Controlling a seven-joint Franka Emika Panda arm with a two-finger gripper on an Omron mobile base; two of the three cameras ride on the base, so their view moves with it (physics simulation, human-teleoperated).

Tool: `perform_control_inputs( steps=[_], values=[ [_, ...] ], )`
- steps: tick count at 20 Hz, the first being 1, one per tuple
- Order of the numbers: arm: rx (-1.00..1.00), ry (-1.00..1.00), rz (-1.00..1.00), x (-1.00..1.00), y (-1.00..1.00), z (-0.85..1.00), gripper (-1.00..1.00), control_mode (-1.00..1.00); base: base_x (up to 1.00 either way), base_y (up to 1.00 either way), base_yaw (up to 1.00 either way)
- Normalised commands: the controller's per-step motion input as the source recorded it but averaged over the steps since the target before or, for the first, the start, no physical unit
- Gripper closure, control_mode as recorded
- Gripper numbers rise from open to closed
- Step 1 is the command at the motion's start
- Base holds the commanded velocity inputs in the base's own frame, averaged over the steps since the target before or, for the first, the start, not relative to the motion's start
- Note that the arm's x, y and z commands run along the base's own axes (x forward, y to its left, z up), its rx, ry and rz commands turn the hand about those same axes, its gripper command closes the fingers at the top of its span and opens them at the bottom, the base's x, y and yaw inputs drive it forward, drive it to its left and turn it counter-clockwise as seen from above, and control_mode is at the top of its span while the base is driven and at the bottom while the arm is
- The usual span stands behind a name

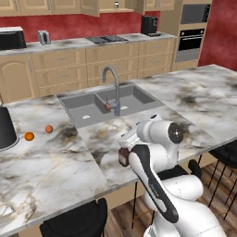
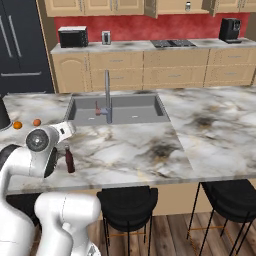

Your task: Move the ketchup and mayonnaise from the cabinet to the dining counter.

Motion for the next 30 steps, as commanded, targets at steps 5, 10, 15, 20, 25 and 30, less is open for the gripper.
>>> perform_control_inputs(
  steps=[5, 10, 15, 20, 25, 30],
  values=[
    [0.09, 0.26, -0.21, -0.49, 0.0, 0.42, -1.0, -1.0, 0.0, 0.0, 0.0],
    [0.06, 0.31, -0.18, -0.46, -0.02, 0.43, -1.0, -1.0, 0.0, 0.0, 0.0],
    [0.0, 0.08, -0.2, -0.62, -0.02, 0.18, -1.0, -1.0, 0.0, 0.0, 0.0],
    [0.0, 0.01, -0.12, -0.63, -0.1, 0.07, -1.0, -1.0, 0.0, 0.0, 0.0],
    [0.04, 0.0, -0.03, -0.61, -0.16, 0.06, -1.0, -1.0, 0.0, 0.0, 0.0],
    [0.02, -0.02, 0.0, -0.18, -0.04, 0.01, -1.0, -1.0, 0.0, 0.0, 0.0]
  ],
)
